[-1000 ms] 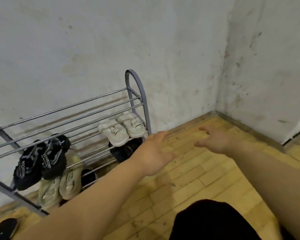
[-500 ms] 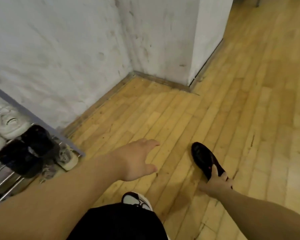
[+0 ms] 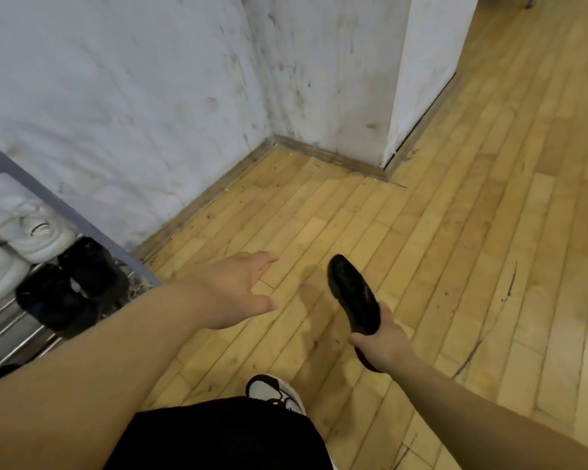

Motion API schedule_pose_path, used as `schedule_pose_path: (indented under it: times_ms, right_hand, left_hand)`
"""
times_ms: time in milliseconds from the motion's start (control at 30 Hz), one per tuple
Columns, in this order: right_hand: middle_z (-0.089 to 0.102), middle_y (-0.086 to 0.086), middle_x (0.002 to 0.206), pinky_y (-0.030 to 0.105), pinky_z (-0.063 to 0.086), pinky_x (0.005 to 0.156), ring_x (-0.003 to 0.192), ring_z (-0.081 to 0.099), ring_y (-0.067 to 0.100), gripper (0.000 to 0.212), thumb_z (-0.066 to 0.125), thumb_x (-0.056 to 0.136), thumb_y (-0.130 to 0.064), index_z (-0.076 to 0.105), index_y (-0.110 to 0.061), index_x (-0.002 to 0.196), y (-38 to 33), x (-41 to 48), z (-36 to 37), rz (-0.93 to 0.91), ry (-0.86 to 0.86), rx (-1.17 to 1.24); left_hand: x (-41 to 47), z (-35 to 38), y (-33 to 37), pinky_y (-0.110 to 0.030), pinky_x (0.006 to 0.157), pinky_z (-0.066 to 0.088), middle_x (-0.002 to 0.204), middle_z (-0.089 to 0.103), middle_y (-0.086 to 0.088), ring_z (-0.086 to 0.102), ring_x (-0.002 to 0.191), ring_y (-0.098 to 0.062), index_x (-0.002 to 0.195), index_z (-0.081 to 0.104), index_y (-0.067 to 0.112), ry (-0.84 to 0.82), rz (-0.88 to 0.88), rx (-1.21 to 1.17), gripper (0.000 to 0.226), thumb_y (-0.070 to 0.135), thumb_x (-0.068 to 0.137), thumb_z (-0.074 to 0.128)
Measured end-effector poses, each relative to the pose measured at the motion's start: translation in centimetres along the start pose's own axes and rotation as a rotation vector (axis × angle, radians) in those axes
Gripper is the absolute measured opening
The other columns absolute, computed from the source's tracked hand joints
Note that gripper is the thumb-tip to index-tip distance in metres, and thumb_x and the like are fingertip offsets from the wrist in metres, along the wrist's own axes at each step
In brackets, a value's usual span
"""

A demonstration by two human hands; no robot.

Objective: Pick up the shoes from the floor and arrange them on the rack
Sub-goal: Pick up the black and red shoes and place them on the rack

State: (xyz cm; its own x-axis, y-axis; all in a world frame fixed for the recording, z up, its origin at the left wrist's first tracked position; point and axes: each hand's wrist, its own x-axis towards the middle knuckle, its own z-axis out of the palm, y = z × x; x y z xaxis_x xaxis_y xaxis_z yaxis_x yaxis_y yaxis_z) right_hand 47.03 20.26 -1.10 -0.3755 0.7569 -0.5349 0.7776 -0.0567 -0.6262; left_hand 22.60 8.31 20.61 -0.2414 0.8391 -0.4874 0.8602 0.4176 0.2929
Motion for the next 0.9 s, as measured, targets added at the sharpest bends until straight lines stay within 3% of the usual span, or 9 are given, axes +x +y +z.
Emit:
schedule_pose_path:
  times_ms: [133, 267, 333, 400, 467, 567, 667, 800, 900]
  right_hand:
    - [0.054, -0.007, 0.147, 0.028, 0.047, 0.097, 0.125, 0.058, 0.019, 0.118, 0.083, 0.074, -0.056, 0.011, -0.032, 0.165, -14.7, -6.0, 0.0, -0.393, -0.195, 0.101]
    - [0.058, -0.028, 0.113, 0.012, 0.047, 0.074, 0.098, 0.063, 0.003, 0.084, 0.083, 0.078, -0.048, 0.031, -0.053, 0.144, -28.0, -15.7, -0.3, -0.872, -0.312, 0.045]
    - [0.057, -0.021, 0.116, 0.021, 0.054, 0.074, 0.093, 0.064, 0.003, 0.084, 0.081, 0.078, -0.049, 0.028, -0.055, 0.143, -33.7, -20.9, 1.3, -1.053, -0.35, -0.066]
    - [0.052, -0.013, 0.127, 0.027, 0.054, 0.072, 0.094, 0.061, 0.009, 0.095, 0.08, 0.079, -0.05, 0.022, -0.047, 0.154, -38.5, -26.1, 4.8, -1.218, -0.416, -0.254]
    - [0.051, -0.006, 0.14, 0.036, 0.054, 0.082, 0.108, 0.06, 0.019, 0.104, 0.078, 0.076, -0.055, 0.015, -0.045, 0.158, -41.9, -31.6, 9.6, -1.403, -0.458, -0.455]
    - [0.05, 0.002, 0.145, 0.045, 0.052, 0.095, 0.127, 0.052, 0.03, 0.111, 0.076, 0.073, -0.057, 0.009, -0.042, 0.161, -44.0, -40.8, 17.8, -1.692, -0.462, -0.714]
    - [0.053, 0.005, 0.137, 0.048, 0.054, 0.094, 0.123, 0.054, 0.033, 0.111, 0.076, 0.074, -0.058, 0.013, -0.036, 0.162, -43.3, -50.3, 25.8, -1.881, -0.568, -0.898]
    - [0.061, -0.001, 0.107, 0.044, 0.058, 0.081, 0.092, 0.061, 0.024, 0.073, 0.076, 0.074, -0.054, 0.046, -0.026, 0.135, -38.1, -59.4, 35.8, -1.873, -0.826, -1.203]
    - [0.061, -0.002, 0.098, 0.043, 0.059, 0.077, 0.083, 0.061, 0.024, 0.067, 0.072, 0.071, -0.054, 0.048, -0.025, 0.126, -32.3, -61.1, 41.7, -1.781, -0.889, -1.474]
  left_hand:
    - [-6.5, -5.1, -1.8, -0.024, 0.109, 0.029, 0.163, 0.029, 0.01, 0.033, 0.146, -0.011, 0.162, 0.022, 0.039, 0.257, -0.044, -0.072, 0.081, 0.053, 0.095, 0.065]
    - [-18.8, -8.5, -7.6, -0.034, 0.113, 0.036, 0.148, 0.044, 0.016, 0.04, 0.137, -0.011, 0.155, 0.037, 0.038, 0.567, -0.177, 0.014, 0.078, 0.069, 0.086, 0.058]
    - [-26.6, -8.2, -11.1, -0.045, 0.114, 0.04, 0.146, 0.05, 0.014, 0.045, 0.137, -0.017, 0.15, 0.044, 0.036, 0.725, -0.289, 0.044, 0.075, 0.07, 0.084, 0.055]
    - [-34.9, -5.9, -14.2, -0.042, 0.113, 0.04, 0.144, 0.052, 0.012, 0.047, 0.134, -0.016, 0.15, 0.046, 0.035, 0.871, -0.451, -0.009, 0.067, 0.061, 0.089, 0.061]
    - [-42.3, -1.6, -16.2, -0.036, 0.109, 0.041, 0.138, 0.053, 0.011, 0.049, 0.127, -0.011, 0.15, 0.046, 0.035, 0.984, -0.61, -0.088, 0.067, 0.058, 0.09, 0.063]
    - [-51.8, 7.3, -17.9, -0.031, 0.1, 0.045, 0.124, 0.052, 0.017, 0.053, 0.108, 0.003, 0.149, 0.047, 0.037, 1.123, -0.851, -0.29, 0.064, 0.044, 0.091, 0.071]
    - [-59.4, 16.8, -18.2, -0.029, 0.097, 0.045, 0.129, 0.052, 0.017, 0.052, 0.111, 0.007, 0.15, 0.046, 0.039, 1.211, -1.056, -0.473, 0.063, 0.036, 0.093, 0.073]
    - [-66.7, 28.3, -17.1, -0.029, 0.093, 0.046, 0.133, 0.059, 0.017, 0.058, 0.117, -0.005, 0.149, 0.044, 0.043, 1.278, -1.296, -0.707, 0.061, 0.037, 0.095, 0.071]
    - [-68.3, 37.2, -15.9, -0.032, 0.093, 0.045, 0.142, 0.053, 0.014, 0.056, 0.125, -0.015, 0.153, 0.038, 0.041, 1.176, -1.503, -0.898, 0.066, 0.043, 0.095, 0.069]
